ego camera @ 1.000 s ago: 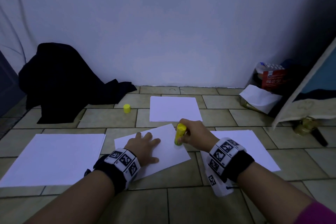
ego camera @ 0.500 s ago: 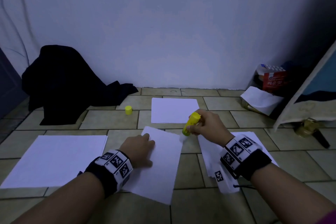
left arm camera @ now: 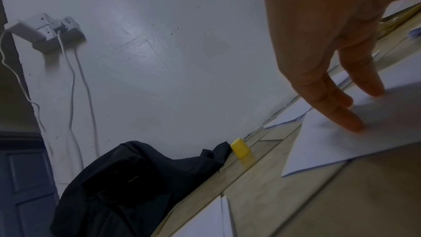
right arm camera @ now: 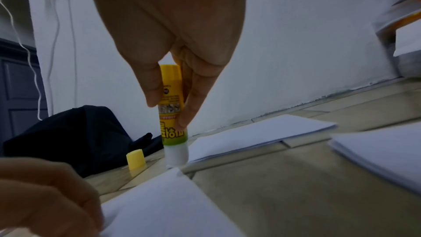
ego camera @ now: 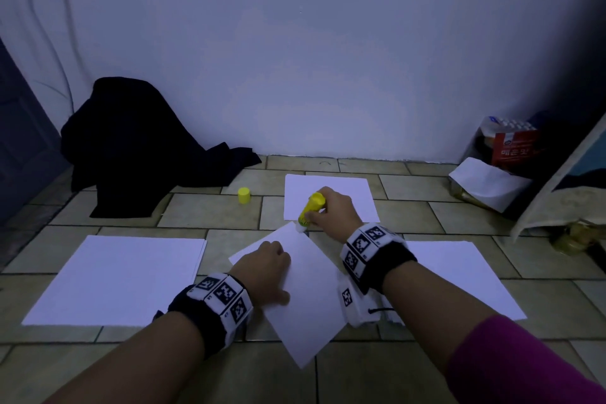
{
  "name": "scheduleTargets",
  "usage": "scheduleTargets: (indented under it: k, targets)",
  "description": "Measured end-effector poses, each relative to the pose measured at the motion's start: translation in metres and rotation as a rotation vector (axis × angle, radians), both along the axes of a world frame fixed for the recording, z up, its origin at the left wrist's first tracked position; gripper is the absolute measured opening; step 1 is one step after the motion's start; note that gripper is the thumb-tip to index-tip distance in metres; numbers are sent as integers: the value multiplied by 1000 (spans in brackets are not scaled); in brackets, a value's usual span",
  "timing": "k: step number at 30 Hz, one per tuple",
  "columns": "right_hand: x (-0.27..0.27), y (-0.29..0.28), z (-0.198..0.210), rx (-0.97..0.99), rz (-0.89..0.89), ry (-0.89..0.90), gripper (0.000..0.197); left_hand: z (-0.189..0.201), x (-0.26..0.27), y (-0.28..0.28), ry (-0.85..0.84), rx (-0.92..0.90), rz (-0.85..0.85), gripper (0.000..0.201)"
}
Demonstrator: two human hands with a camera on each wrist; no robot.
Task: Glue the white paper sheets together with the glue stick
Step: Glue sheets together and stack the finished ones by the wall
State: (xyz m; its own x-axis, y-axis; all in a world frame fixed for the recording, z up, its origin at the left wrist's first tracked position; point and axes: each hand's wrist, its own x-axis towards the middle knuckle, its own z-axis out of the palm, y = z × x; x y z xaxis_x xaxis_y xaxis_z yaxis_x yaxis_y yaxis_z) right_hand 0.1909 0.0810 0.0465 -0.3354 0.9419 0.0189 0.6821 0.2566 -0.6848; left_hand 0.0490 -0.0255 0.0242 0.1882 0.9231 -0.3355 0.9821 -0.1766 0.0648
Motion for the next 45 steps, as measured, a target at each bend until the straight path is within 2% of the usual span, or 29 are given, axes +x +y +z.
scheduleTargets:
  k: [5,9,14,19,29,31,34,37,39,40,45]
  targets:
    - [-20,-1,-6,3,104,-98,34,-1,0,-1,5,-2,-1,63]
    - [-16,-3,2,4,187,-215,32,0,-1,-1,9,0,-8,64]
    - [9,-14,14,21,340,-372,35,1,-4,2,15,18,-23,64]
    - [42,-29,22,5,480,-445,34,2,-8,6,16,8,-53,68]
    - [94,-46,28,-45,598,-519,29,9,-8,5,166,42,-123,48]
    - [97,-44,31,-38,563,-482,27,8,-8,4,181,45,-103,50]
    - [99,-36,35,-1,379,-248,20,9,-6,-1,192,82,-93,55]
    - [92,-28,35,17,203,-49,24,6,-2,-7,38,94,-151,54]
    - [83,-25,31,49,150,-51,27,2,2,-9,-36,55,-235,58]
    - [78,-24,28,45,134,-48,27,1,3,-10,-22,34,-259,60]
    - [56,-14,14,29,54,-9,25,1,1,-7,70,40,-199,61]
